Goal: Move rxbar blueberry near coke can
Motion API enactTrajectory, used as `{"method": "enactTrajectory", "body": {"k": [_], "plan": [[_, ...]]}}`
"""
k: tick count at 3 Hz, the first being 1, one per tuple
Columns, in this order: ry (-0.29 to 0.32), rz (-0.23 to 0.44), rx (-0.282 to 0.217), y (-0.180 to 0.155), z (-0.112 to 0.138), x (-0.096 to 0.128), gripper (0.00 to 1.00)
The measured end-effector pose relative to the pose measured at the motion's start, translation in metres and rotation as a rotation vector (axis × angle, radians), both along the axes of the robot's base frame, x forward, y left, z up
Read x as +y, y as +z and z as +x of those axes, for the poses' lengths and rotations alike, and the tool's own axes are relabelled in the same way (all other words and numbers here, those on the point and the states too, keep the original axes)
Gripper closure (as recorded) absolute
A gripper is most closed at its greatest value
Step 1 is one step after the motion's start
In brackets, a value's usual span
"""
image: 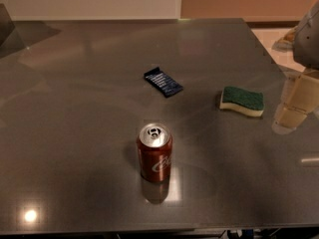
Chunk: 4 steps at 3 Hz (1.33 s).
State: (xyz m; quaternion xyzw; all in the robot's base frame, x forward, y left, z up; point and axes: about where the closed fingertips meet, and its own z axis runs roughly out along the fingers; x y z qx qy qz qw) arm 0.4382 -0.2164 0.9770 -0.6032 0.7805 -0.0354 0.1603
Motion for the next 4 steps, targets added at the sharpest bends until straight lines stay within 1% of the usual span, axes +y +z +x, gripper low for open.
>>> {"method": "enactTrajectory", "body": {"k": [1,2,3,4], "plan": [[0.009,0.004,-0.006,0.001,0.004,0.002,0.0],[0.014,0.023,-0.003,0.002,0.024,0.015,0.0],[0.005,0.053,0.011,-0.005,0.055,0.041,0.0],[-0.044,0.086,0.035,-0.021,0.086,0.069,0.0]]}}
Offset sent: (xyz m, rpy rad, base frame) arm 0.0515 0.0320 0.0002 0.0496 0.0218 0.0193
